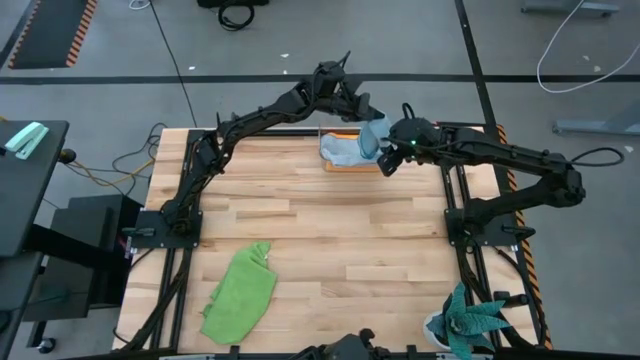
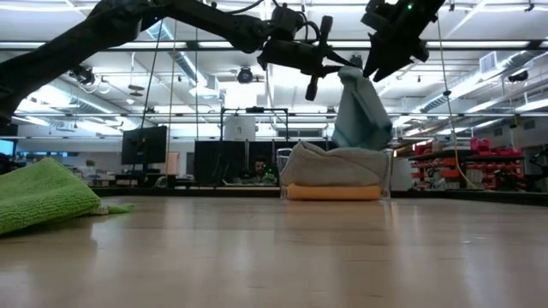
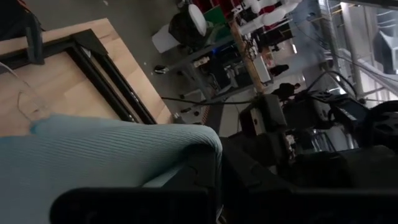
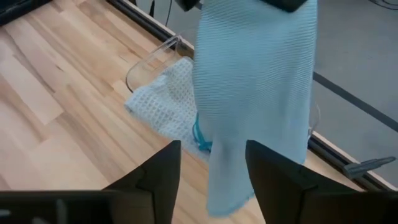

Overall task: Fold microfiber towels
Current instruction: Put the blue microfiber cloth into the transparent bin

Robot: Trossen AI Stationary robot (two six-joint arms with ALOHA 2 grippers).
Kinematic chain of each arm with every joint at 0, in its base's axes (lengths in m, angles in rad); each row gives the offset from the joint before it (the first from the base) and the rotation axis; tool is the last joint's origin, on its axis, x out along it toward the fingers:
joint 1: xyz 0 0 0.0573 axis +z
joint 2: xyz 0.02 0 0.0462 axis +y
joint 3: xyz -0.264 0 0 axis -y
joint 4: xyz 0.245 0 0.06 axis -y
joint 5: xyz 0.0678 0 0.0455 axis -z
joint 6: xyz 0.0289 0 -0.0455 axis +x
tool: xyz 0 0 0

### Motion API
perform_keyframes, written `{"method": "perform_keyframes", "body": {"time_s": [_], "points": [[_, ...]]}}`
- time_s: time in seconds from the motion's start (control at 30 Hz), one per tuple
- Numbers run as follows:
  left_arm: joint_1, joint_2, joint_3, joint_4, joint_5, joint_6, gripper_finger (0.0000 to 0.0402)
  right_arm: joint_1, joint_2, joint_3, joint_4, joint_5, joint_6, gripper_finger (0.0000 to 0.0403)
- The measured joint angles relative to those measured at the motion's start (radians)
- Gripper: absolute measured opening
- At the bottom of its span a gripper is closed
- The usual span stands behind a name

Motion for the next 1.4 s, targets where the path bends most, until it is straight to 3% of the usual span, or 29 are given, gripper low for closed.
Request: {"method": "perform_keyframes", "body": {"time_s": [0.3,0.7,1.17,1.4], "points": [[0.000,0.000,0.000,0.090,0.021,-0.063,0.0010,-0.018,0.013,0.000,-0.008,0.006,0.025,0.0213],[-0.003,0.000,0.000,0.110,0.035,-0.085,0.0010,-0.108,0.011,0.000,-0.075,0.058,0.051,0.0202],[-0.002,0.000,0.000,0.129,0.035,-0.094,0.0010,-0.116,0.022,0.000,-0.040,0.012,0.062,0.0202],[-0.002,0.000,0.000,0.180,0.035,-0.121,0.0010,-0.107,0.113,0.000,-0.013,-0.016,0.069,0.0201]]}}
